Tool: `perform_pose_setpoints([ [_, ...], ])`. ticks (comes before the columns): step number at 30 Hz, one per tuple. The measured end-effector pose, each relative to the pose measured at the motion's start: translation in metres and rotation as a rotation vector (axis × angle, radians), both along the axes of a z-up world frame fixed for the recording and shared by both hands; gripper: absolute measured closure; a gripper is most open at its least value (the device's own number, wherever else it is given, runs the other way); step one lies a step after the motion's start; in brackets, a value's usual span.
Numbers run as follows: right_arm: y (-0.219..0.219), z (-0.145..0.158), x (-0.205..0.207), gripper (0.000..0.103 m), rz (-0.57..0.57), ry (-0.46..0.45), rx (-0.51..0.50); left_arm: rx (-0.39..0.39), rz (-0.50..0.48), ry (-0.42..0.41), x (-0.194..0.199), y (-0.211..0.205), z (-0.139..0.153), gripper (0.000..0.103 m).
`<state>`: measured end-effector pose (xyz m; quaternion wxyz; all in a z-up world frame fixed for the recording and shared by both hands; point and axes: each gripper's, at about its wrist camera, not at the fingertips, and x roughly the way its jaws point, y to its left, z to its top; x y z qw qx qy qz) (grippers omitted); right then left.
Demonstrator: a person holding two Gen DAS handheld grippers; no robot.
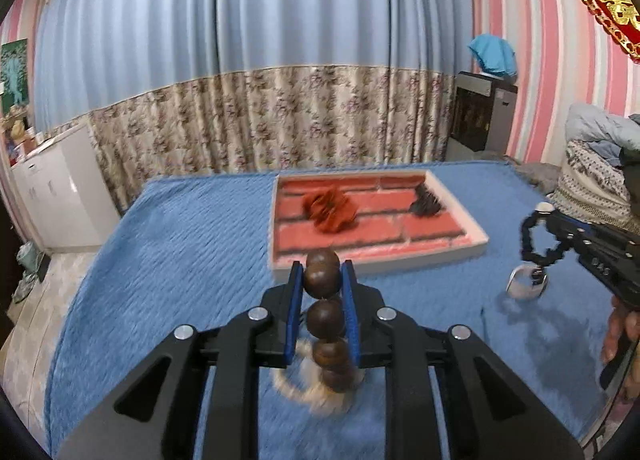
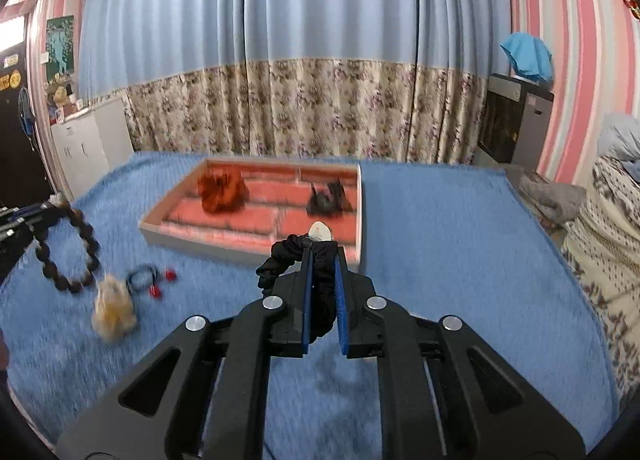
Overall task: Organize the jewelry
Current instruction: 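Carry the bead bracelet with the left tool while the right tool carries the black bracelet to the tray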
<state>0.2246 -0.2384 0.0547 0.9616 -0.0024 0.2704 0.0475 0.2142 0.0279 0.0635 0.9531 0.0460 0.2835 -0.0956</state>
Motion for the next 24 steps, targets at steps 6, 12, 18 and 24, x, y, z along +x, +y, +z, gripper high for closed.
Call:
perform_pose_setpoints([
  [6,0.007,0.011,0.063,0.092,0.001,0.01,0.0,-0.044,-0.047,0.049,0.073,-0.031,0.003,0.083],
  [12,0.013,-0.006,0.118,0.092,-0.019,0.075,-0.003,-0.068,-0.041,0.142,0.146,-0.044,-0.02,0.083],
  [18,0.013,-0.034,0.159,0.092,-0.047,0.134,-0.003,-0.067,0.017,0.244,0.198,-0.032,-0.062,0.083],
  [24,0.012,-0.066,0.187,0.092,-0.077,0.198,-0.005,-0.02,0.068,0.303,0.226,-0.02,-0.095,0.083],
])
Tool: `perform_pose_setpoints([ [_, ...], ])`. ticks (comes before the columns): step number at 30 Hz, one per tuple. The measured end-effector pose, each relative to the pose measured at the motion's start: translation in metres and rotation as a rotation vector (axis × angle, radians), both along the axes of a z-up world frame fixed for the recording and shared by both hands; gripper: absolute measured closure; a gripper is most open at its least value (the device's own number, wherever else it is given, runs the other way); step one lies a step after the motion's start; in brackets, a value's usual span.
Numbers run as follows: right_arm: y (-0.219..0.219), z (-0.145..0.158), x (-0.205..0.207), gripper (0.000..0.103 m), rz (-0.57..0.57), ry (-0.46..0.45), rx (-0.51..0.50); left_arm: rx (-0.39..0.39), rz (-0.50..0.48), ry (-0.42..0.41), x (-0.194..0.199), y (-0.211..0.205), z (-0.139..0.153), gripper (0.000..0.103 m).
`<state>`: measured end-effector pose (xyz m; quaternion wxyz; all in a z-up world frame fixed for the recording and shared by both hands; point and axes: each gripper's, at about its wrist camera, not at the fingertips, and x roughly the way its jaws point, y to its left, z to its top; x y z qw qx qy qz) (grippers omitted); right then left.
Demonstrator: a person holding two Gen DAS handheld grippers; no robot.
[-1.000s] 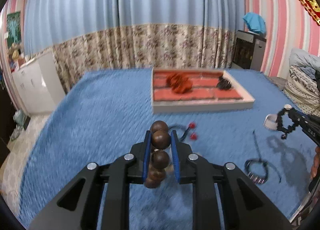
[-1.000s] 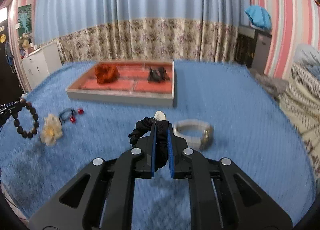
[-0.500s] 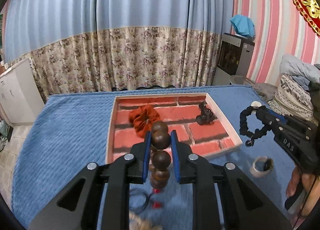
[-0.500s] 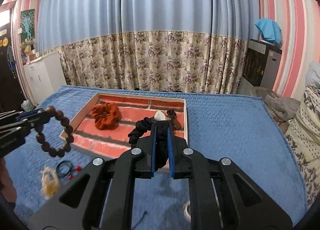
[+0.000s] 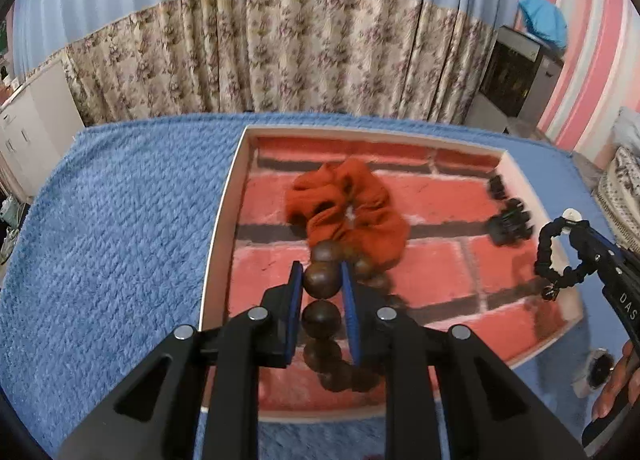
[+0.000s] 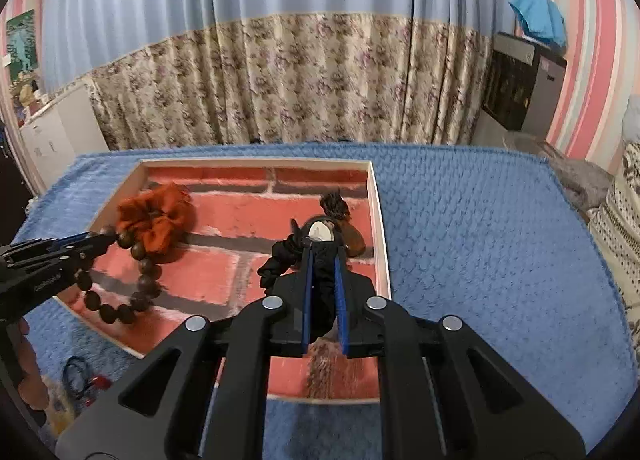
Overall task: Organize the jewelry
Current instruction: 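Carry the bead bracelet with the left tool while the right tool carries the black bracelet to the tray, then open both tools to release the bracelets into the tray, then move both tools toward the cream flower scrunchie and the braided cord bracelet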
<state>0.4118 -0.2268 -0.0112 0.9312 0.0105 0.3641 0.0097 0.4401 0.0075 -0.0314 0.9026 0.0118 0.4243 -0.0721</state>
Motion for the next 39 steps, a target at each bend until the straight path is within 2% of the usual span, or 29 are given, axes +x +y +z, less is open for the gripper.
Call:
perform_pose_setpoints([
  [8,0.004,-0.034,0.019,0.092,0.004,0.064,0.011,0.042,0.016,0.047,0.012,0.002,-0.031,0.083],
  [17,0.009,-0.057,0.025,0.087,0.008,0.107,-0.023,0.067,0.025,0.066,0.013,0.005,-0.038,0.081],
  [19,0.01,-0.056,0.024,0.076,0.014,0.108,-0.033,0.07,0.024,0.064,0.012,0.005,-0.035,0.076],
  [21,0.009,-0.052,0.021,0.059,0.014,0.095,-0.022,0.073,0.022,0.046,0.01,0.004,-0.028,0.055],
  [24,0.003,-0.038,0.014,0.05,0.01,0.067,-0.011,0.085,0.02,0.011,0.003,0.001,-0.014,0.051],
  [26,0.0,-0.03,0.011,0.049,0.007,0.06,-0.001,0.074,0.014,0.001,-0.001,0.0,-0.006,0.05],
  [28,-0.006,-0.018,0.004,0.046,0.006,0.046,0.029,0.064,0.007,-0.018,-0.01,-0.001,0.006,0.045],
  [30,-0.009,-0.005,-0.006,0.033,0.002,0.021,0.041,0.059,0.0,-0.045,-0.023,0.0,0.019,0.03],
  [32,-0.011,0.007,-0.018,0.024,0.0,-0.01,0.037,0.044,-0.003,-0.066,-0.037,0.001,0.03,0.024],
  [33,-0.012,0.014,-0.027,0.017,-0.003,-0.032,0.033,0.033,-0.009,-0.075,-0.042,0.001,0.034,0.022],
  [35,-0.014,0.024,-0.04,0.011,-0.012,-0.059,0.029,0.027,-0.019,-0.095,-0.059,0.004,0.042,0.018],
  [39,-0.018,0.031,-0.069,0.004,-0.025,-0.091,0.024,0.039,-0.009,-0.124,-0.086,0.01,0.049,0.013],
])
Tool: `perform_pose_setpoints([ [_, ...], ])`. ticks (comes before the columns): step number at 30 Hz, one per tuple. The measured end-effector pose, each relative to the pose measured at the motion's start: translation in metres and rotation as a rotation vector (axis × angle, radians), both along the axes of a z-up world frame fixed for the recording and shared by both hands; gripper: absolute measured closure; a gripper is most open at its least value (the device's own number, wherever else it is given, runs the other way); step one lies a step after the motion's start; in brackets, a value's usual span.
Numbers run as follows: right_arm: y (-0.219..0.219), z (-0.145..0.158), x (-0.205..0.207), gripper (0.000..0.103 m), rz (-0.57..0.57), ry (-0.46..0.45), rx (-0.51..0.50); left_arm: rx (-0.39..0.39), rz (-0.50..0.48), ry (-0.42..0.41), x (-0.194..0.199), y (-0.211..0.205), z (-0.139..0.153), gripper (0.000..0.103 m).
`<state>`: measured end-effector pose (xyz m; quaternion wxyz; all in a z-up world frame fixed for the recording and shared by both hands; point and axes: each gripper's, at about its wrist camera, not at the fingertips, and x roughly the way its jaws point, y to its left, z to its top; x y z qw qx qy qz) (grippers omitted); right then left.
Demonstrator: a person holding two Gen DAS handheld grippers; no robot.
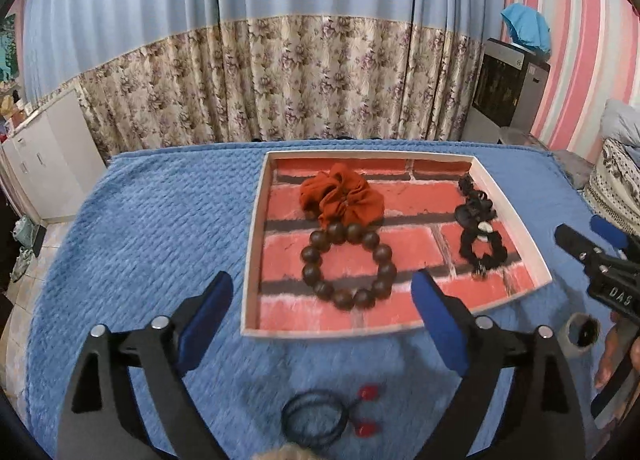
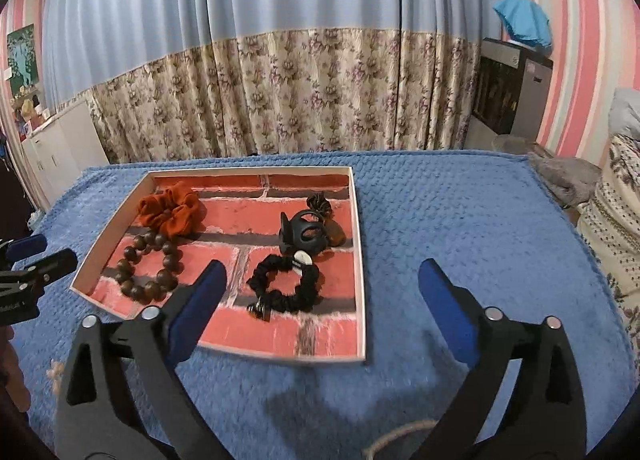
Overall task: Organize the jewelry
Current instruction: 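Move both tools toward the cream flower scrunchie and the braided cord bracelet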
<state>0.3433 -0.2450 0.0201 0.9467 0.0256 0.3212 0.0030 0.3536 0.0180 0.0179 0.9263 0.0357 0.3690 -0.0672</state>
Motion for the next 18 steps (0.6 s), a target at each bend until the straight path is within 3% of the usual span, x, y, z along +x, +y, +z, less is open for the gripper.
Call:
perform_pose_setpoints([
  [12,0.005,-0.016,-0.062,0.004,-0.028,-0.023,-0.079,0.041,0.018,-0.04,-0.075,0.021,-0.02,0.01],
  [18,0.016,-0.027,-0.096,0.004,-0.007,-0.01,-0.069,0.055,0.029,-0.06,-0.108,0.026,-0.03,0.01],
])
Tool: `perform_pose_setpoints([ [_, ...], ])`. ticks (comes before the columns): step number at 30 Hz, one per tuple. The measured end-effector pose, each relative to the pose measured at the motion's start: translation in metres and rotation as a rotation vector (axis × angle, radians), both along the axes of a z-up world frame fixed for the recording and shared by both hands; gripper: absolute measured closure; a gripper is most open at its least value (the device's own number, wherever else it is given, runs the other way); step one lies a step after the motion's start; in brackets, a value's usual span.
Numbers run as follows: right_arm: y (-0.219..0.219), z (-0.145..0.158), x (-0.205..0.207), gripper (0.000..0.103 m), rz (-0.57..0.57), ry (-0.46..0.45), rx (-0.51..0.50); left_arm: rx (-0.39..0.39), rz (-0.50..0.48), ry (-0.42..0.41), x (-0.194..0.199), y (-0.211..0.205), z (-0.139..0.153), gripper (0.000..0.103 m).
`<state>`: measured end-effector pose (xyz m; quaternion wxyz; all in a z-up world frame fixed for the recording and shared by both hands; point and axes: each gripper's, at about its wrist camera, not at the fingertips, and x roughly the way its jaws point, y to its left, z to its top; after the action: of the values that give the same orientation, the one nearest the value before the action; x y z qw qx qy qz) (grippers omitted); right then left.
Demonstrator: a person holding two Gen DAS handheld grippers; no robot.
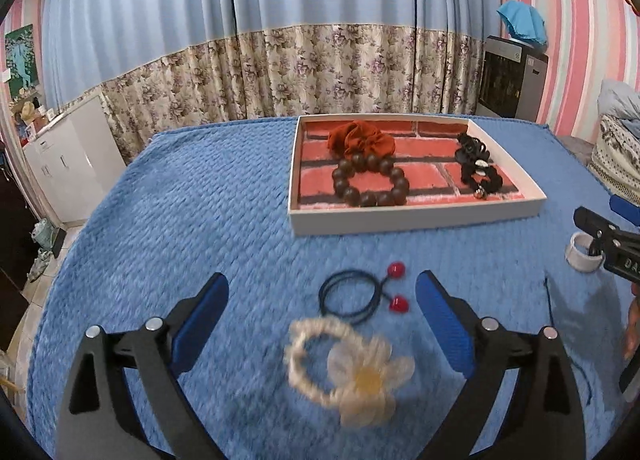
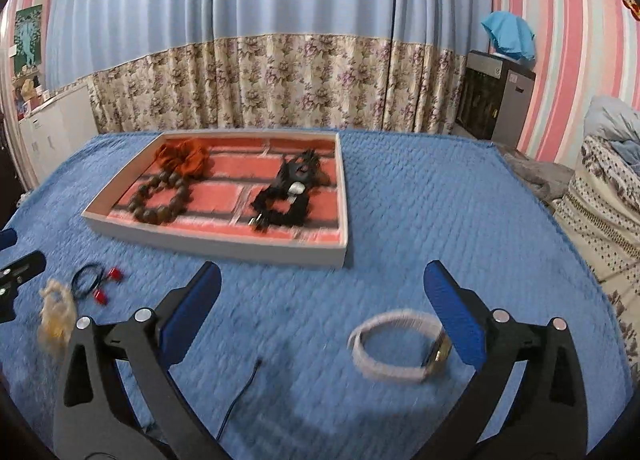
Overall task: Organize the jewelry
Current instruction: 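Move both tools toward the cream flower scrunchie and the braided cord bracelet, then grasp the cream flower scrunchie with the left tool while the right tool grasps the braided cord bracelet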
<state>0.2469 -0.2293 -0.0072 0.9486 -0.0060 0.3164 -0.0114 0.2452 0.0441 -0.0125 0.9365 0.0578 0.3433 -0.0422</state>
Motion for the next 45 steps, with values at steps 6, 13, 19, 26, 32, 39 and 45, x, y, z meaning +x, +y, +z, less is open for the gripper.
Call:
perform_pose_setpoints([
  [6,0.01,-0.014,-0.039,0.004,0.019,0.041,0.031,-0.002,0.003,0.001,-0.023,0.005,-0.013,0.01],
  [13,0.015,-0.043,-0.063,0.004,0.009,0.124,0.044,-0.023,-0.001,0.043,-0.033,0.006,-0.029,0.01],
  [19,0.015,-0.052,-0.075,0.004,0.02,0.15,0.044,-0.016,-0.005,0.077,-0.033,0.004,-0.041,0.01],
  [26,0.03,-0.059,-0.081,0.004,0.076,0.189,-0.003,-0.02,-0.003,0.124,-0.024,0.005,-0.051,0.01],
  [32,0.036,-0.067,-0.075,0.007,0.097,0.236,-0.034,-0.056,-0.012,0.149,-0.015,0.009,-0.057,0.01],
  [39,0.031,-0.072,-0.072,0.033,0.133,0.265,0.03,-0.102,-0.032,0.185,-0.007,0.014,-0.061,0.023],
  [45,0.034,-0.069,-0.074,0.054,0.15,0.253,0.028,-0.082,-0.062,0.18,-0.012,0.009,-0.061,0.048],
])
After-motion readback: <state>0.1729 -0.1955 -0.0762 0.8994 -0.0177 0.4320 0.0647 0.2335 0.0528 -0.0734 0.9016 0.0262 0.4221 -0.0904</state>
